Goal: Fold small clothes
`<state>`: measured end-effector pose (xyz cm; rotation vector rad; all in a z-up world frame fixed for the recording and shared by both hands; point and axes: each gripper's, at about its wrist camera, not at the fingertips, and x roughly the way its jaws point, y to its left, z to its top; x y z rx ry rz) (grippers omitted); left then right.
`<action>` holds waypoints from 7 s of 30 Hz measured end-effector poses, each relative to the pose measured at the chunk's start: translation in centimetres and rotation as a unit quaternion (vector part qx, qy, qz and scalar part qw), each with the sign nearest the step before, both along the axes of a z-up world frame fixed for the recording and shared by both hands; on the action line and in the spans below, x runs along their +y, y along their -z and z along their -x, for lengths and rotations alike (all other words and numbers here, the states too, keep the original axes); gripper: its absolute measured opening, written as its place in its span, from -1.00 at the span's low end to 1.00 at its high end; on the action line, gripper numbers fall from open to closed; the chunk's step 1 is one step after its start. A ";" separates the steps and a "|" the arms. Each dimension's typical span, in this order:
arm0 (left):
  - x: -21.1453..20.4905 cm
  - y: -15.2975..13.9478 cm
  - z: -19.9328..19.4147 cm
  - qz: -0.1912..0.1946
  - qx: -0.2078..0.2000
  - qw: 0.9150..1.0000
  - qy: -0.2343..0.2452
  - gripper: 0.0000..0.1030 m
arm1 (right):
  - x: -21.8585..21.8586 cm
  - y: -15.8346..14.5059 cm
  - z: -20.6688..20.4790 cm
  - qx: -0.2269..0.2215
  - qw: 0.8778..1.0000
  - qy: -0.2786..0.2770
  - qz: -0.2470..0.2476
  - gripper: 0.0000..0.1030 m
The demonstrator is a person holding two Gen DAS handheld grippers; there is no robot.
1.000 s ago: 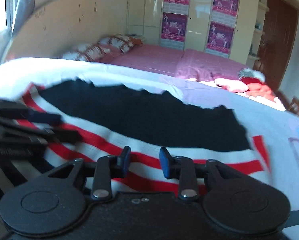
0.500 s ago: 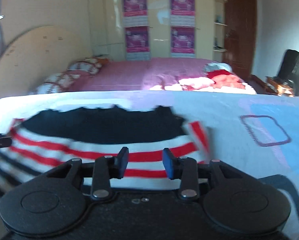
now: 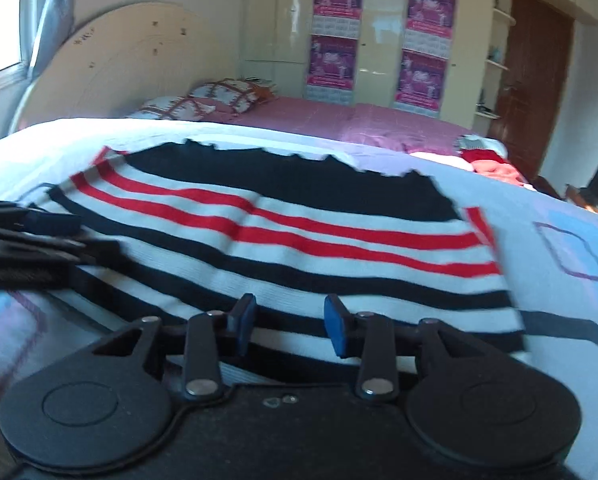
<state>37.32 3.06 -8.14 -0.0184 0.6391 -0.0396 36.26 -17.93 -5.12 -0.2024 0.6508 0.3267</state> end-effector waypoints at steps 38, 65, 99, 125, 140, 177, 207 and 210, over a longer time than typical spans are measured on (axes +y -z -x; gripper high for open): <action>7.0 2.1 3.0 0.010 0.020 0.996 -0.085 0.55 | -9.5 1.4 0.6 0.032 0.994 0.103 -0.023 -0.22; 9.0 5.0 3.9 0.370 0.001 0.917 -0.146 0.45 | -6.2 -2.0 2.7 0.013 0.990 0.053 -0.133 -0.73; 10.6 6.3 -3.4 0.392 -0.075 0.902 -0.163 -0.64 | 4.0 2.6 -3.2 -0.020 0.998 -0.049 -0.046 -0.79; -15.7 -5.8 -10.4 0.150 0.015 0.970 0.193 0.25 | -25.2 -0.3 -1.5 0.052 0.895 0.185 -0.403 0.28; -0.3 -4.0 -7.1 0.154 0.028 0.988 0.003 0.25 | -20.4 -0.2 -3.6 0.198 0.843 0.110 -0.489 0.48; -4.0 -2.8 -9.4 0.134 0.037 0.990 0.011 0.48 | -18.3 -0.5 -1.3 0.104 0.922 0.149 -0.343 -0.28; -4.7 -2.9 -7.9 0.129 0.030 0.991 0.018 0.49 | -21.0 2.6 0.0 0.102 0.867 0.215 -0.438 -0.73; -4.5 -2.7 -7.6 0.134 0.032 0.990 0.015 0.49 | -22.8 5.5 0.5 0.135 0.765 0.241 -0.581 -0.75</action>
